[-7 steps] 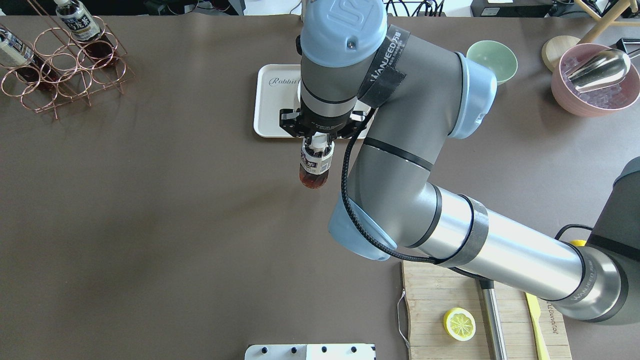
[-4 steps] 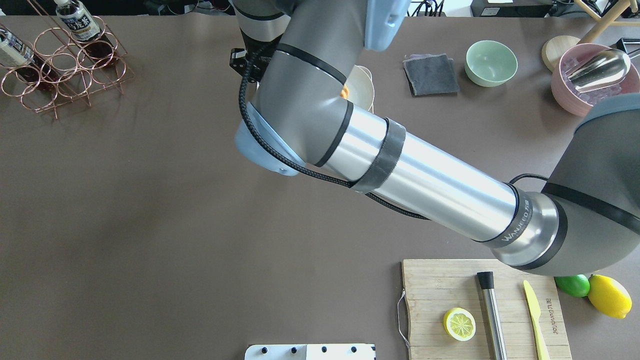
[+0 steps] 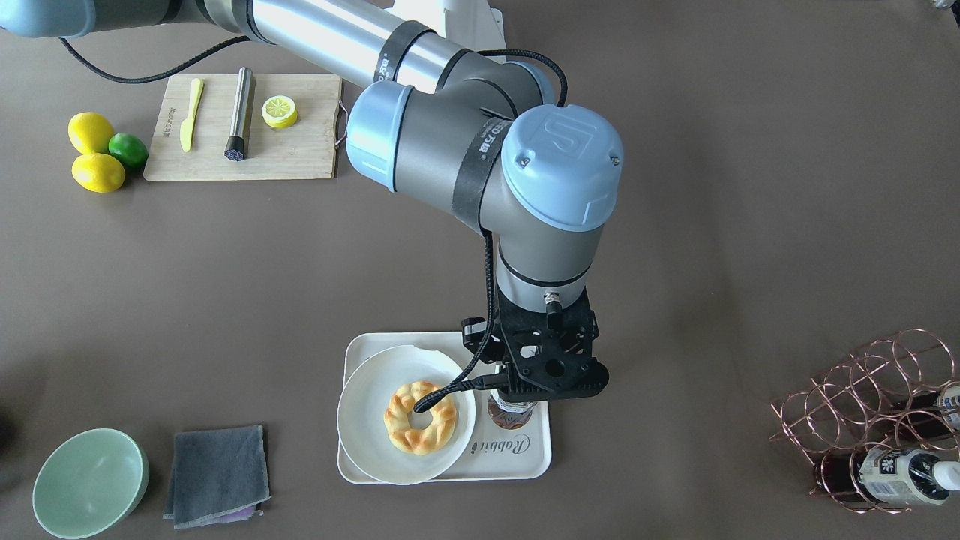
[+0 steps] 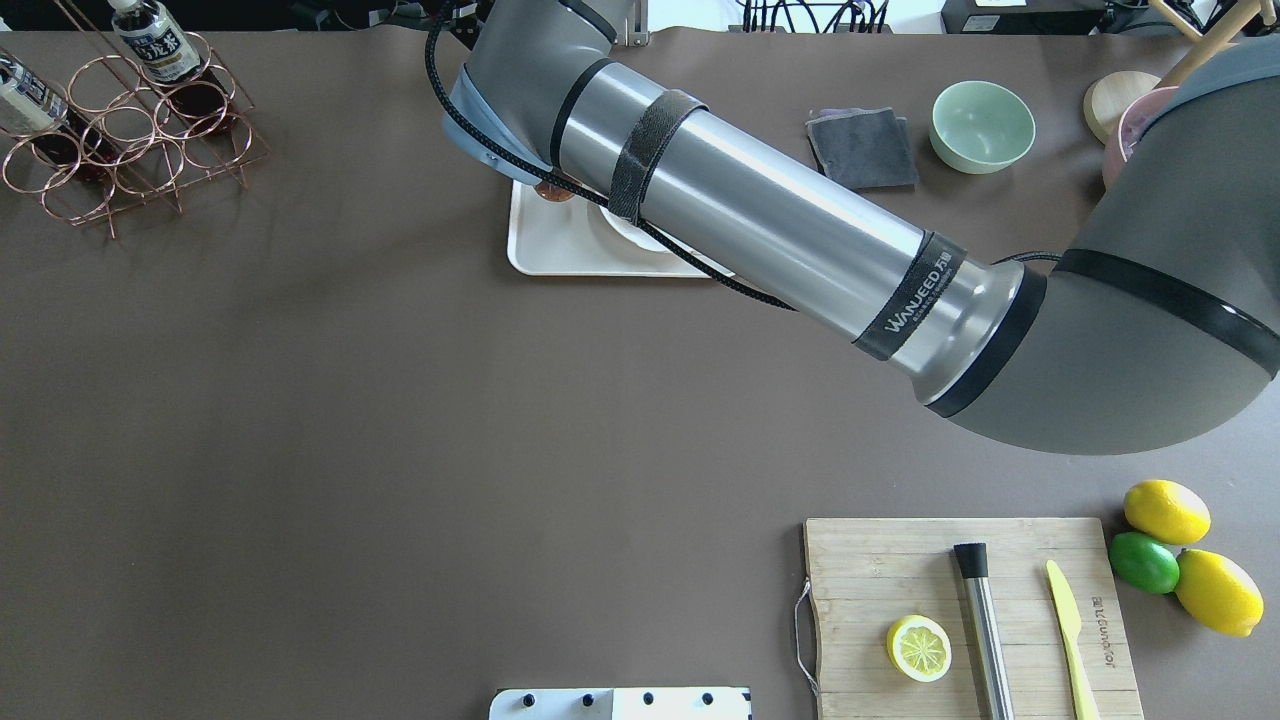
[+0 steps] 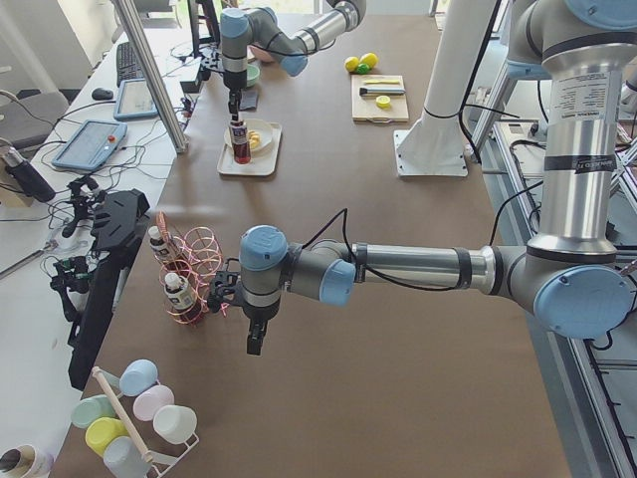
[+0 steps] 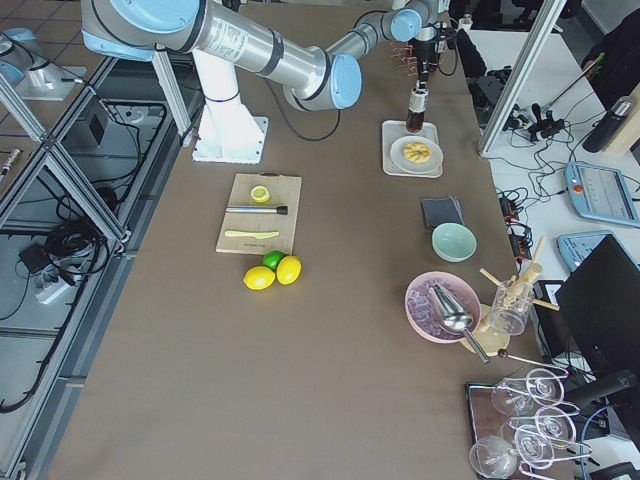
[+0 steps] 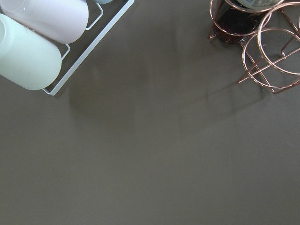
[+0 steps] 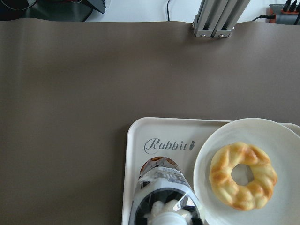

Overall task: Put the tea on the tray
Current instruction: 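Lift the tea bottle with the right gripper and lower it onto the tray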

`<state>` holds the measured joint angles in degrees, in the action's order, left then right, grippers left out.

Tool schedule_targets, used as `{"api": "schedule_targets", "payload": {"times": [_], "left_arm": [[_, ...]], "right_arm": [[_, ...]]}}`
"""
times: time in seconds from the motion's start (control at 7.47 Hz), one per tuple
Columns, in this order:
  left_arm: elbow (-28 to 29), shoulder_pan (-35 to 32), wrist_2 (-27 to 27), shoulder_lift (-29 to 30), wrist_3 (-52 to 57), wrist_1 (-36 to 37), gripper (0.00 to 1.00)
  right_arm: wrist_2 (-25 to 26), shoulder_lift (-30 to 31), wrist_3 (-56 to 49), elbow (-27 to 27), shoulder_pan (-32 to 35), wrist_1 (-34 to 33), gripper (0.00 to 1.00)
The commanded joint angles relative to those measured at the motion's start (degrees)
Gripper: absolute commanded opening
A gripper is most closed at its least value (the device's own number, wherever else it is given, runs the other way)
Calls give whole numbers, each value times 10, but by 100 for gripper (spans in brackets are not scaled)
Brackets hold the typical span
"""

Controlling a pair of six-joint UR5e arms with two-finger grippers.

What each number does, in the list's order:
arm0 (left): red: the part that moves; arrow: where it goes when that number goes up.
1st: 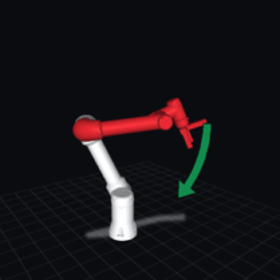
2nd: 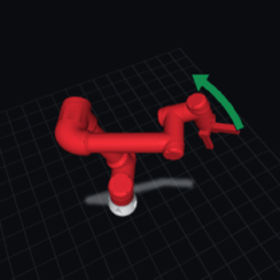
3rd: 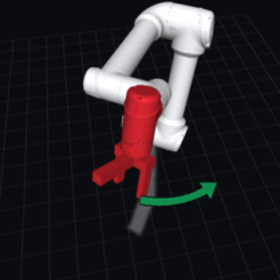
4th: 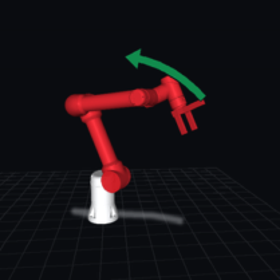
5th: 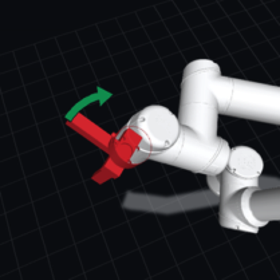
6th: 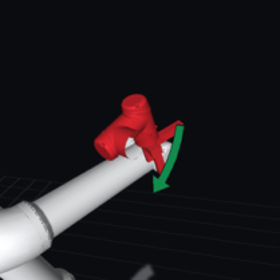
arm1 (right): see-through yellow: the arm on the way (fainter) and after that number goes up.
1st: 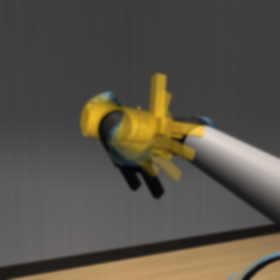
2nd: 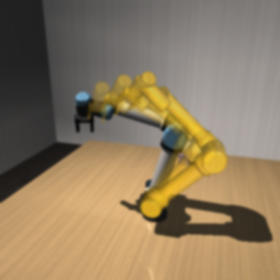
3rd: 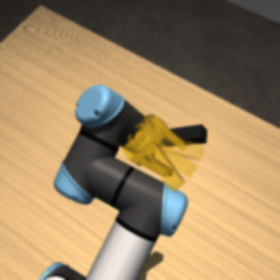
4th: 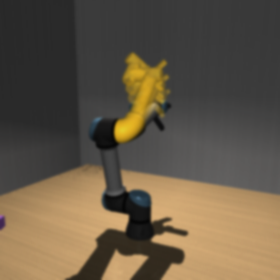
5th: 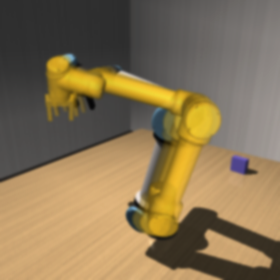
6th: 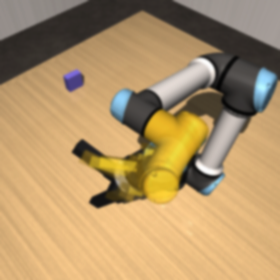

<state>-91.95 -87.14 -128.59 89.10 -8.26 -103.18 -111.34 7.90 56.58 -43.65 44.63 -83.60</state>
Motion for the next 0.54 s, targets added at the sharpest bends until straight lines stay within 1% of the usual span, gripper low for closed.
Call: {"api": "schedule_targets", "payload": {"times": [0.0, 0.4], "left_arm": [[15, -1, 0, 17, 0, 0, 98], [23, 0, 0, 28, 0, 0, 98]], "right_arm": [[3, -3, 0, 20, -6, 22, 0], [4, -1, -2, 15, -9, 19, 0]]}}
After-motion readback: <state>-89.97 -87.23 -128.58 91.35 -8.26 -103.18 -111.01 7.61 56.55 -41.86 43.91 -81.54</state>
